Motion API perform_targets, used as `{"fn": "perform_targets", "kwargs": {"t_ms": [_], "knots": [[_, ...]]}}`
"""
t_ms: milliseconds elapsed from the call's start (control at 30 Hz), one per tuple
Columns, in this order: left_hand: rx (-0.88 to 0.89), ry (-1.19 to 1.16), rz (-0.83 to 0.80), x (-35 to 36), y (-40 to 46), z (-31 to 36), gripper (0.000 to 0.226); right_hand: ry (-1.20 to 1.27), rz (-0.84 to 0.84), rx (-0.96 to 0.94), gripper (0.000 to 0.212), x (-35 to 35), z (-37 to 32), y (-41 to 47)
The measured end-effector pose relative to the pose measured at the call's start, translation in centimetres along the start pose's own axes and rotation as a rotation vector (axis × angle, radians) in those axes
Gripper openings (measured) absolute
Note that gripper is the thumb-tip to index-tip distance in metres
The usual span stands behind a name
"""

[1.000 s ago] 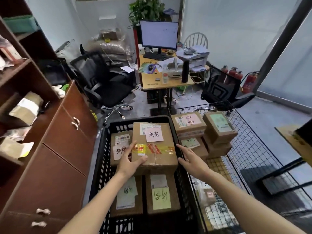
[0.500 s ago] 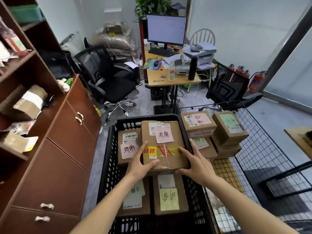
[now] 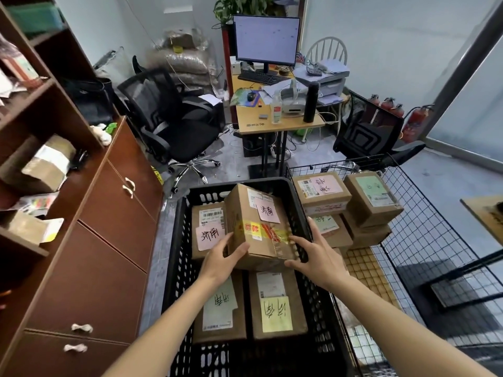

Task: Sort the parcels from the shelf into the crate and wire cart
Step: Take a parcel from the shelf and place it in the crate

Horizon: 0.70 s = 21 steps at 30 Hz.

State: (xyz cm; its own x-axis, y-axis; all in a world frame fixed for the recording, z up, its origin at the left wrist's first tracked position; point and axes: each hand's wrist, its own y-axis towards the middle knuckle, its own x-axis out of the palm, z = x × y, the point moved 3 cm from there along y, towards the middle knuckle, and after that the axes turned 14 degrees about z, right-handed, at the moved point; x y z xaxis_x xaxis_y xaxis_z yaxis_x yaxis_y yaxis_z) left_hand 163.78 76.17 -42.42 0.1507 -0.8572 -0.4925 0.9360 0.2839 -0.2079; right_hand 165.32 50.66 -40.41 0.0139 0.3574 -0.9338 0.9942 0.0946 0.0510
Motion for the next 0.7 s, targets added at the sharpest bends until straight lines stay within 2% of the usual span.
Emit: {"fn": "perform_targets", "kwargs": {"t_ms": [33,100,233,467,600,700], "knots": [[-0.010,0.004,0.000,0.4,0.1,0.3,0.119,0.003,0.001,0.001,0.077,0.0,0.0,0.0],[-0.017,0.072,0.020,1.0,0.4,0.8,0.120,0.005,0.009,0.002,0.076,0.1,0.1,0.0],[-0.031,0.130,0.075,1.5,1.0,0.8,0.093,0.002,0.016,0.003,0.079,0.3,0.2,0.1],[-0.014,0.032,0.040,-0.6,-0.5,-0.6,0.085,0.017,0.049,-0.023,0.092,0.1,1.1,-0.3],[-0.036,-0.043,0.043,-1.3,-1.9,-0.6,0.089,0.003,0.009,-0.031,0.093,-0.6,1.3,-1.6],[-0.025,-0.127,0.032,-1.5,-3.7,0.2,0.101,0.009,-0.014,-0.034,0.091,-0.8,1.5,-2.7]]}}
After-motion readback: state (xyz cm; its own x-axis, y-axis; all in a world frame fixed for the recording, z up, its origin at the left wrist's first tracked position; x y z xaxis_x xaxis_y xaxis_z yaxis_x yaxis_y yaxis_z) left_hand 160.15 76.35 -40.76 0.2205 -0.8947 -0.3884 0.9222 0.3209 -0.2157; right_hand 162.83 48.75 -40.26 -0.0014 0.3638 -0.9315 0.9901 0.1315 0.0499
